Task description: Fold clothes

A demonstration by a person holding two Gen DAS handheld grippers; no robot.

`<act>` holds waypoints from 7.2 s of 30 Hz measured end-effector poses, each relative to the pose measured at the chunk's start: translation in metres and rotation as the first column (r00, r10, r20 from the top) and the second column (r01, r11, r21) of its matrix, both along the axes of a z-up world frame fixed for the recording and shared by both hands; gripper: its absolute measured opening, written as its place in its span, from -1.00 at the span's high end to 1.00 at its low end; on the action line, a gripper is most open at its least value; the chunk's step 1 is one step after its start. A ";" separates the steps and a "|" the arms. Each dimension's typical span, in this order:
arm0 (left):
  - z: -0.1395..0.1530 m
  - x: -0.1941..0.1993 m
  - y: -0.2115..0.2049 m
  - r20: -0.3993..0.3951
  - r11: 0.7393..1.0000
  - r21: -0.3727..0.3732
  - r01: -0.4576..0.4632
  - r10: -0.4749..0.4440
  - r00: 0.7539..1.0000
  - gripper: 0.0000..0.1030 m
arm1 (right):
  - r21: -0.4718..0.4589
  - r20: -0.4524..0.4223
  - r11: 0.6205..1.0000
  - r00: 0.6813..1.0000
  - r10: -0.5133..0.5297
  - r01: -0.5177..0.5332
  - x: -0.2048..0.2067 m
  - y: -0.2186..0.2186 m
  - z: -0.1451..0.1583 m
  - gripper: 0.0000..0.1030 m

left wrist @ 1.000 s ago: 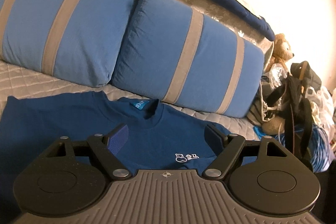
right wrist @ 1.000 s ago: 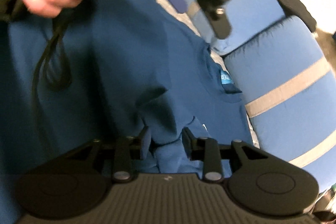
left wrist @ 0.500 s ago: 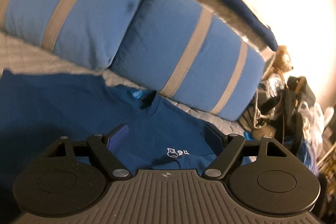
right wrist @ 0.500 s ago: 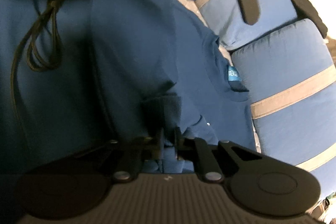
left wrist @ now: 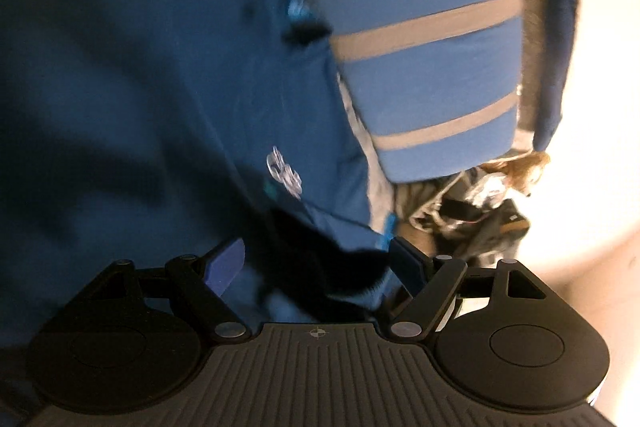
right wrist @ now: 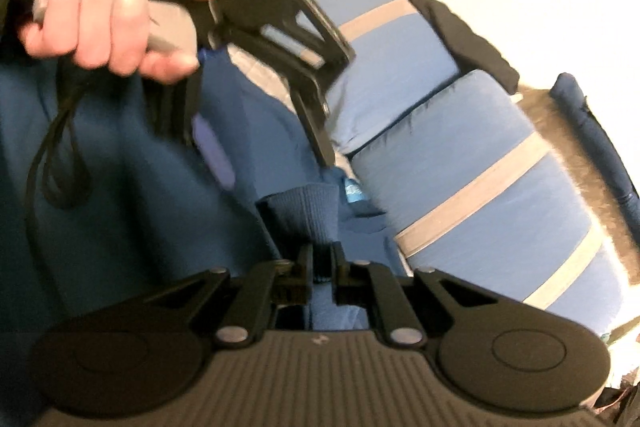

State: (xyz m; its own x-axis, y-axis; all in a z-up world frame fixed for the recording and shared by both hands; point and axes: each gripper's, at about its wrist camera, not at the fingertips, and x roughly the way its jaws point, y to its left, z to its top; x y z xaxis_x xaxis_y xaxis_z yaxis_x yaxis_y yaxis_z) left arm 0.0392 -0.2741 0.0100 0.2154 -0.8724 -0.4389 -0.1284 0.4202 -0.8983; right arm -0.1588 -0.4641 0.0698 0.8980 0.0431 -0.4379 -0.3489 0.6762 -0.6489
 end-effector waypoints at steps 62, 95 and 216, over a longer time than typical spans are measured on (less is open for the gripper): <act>0.181 0.007 0.064 0.599 0.975 0.156 -0.157 0.033 0.800 0.91 | 0.502 -0.390 0.590 0.774 -0.499 0.633 0.039 -0.227 -0.020 -0.81; 0.052 -0.028 0.129 0.455 0.627 0.777 -0.059 -0.494 0.741 0.89 | 0.342 -0.339 0.814 0.869 -0.360 0.470 0.022 -0.159 -0.027 0.50; 0.037 -0.247 0.302 0.408 0.996 0.056 -0.070 0.042 0.912 0.76 | 0.880 -0.473 0.047 0.861 0.187 0.473 -0.237 -0.228 -0.023 -0.68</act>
State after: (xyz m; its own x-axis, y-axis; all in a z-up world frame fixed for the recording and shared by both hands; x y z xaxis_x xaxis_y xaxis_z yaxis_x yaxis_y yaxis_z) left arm -0.2082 0.0276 0.0467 0.4351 -0.8248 -0.3610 0.2161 0.4849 -0.8474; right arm -0.3959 -0.6922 0.0468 0.7114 0.6000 -0.3659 -0.1018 0.6032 0.7911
